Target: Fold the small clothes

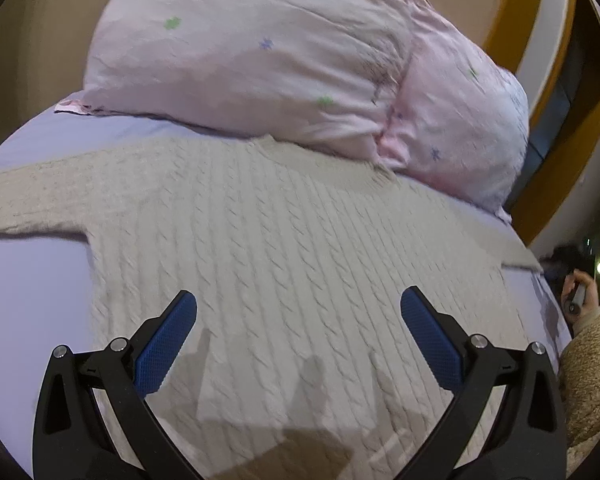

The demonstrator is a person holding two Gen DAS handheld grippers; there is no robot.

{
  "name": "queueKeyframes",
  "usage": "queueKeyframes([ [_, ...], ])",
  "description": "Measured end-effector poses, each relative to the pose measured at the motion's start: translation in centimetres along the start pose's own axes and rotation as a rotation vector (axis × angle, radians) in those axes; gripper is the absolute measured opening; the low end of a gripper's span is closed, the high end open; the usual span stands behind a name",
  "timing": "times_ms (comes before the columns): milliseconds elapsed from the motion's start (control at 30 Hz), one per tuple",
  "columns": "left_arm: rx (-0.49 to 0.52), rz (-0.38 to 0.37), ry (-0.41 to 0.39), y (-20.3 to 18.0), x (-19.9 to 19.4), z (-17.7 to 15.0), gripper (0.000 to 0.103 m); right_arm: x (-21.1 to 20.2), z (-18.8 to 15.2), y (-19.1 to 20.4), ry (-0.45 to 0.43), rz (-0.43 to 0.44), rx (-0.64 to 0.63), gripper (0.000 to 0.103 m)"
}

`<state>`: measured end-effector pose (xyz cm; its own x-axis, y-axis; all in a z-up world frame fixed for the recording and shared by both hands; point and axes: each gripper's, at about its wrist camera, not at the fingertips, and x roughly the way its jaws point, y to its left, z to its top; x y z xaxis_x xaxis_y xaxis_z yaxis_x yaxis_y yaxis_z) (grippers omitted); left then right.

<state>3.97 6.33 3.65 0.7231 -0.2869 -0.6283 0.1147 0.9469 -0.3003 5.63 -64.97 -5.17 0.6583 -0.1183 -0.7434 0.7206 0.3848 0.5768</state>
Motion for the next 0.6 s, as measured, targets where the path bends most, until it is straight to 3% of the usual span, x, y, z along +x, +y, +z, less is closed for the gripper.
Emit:
queueKeyframes([
  [67, -0.023, 0.023, -0.008, 1.1, 0.2, 0.8, 0.102, 0.6, 0.6, -0.6, -0.019, 0.007, 0.037, 0.027],
  [200, -0.095, 0.062, -0.027, 3.7, -0.1, 1.9, 0.102, 1.2, 1.8, -1.2, -0.047, 0.022, 0.072, 0.008],
  [300, -0.164, 0.102, -0.078, 6.2, -1.3, 2.3, 0.102, 0.1, 1.5, 0.7, -0.103, 0.026, 0.01, 0.006],
  [367, -0.221, 0.121, -0.122, 8.2, -2.3, 2.5, 0.102, -4.1, -0.6, 4.9, -0.226, 0.078, -0.181, 0.006],
  [433, -0.278, 0.132, -0.174, 10.1, -3.6, 2.4, 0.102, -7.4, -4.0, 9.6, -0.285, 0.182, -0.351, 0.006],
  [467, -0.31, 0.14, -0.2, 11.0, -4.1, 2.3, 0.102, -8.6, -5.5, 11.4, -0.293, 0.232, -0.415, 0.006],
  [600, -0.427, 0.212, -0.263, 14.7, -5.8, 2.0, 0.102, -13.2, -18.4, 20.8, -0.223, 0.483, -0.816, 0.006],
])
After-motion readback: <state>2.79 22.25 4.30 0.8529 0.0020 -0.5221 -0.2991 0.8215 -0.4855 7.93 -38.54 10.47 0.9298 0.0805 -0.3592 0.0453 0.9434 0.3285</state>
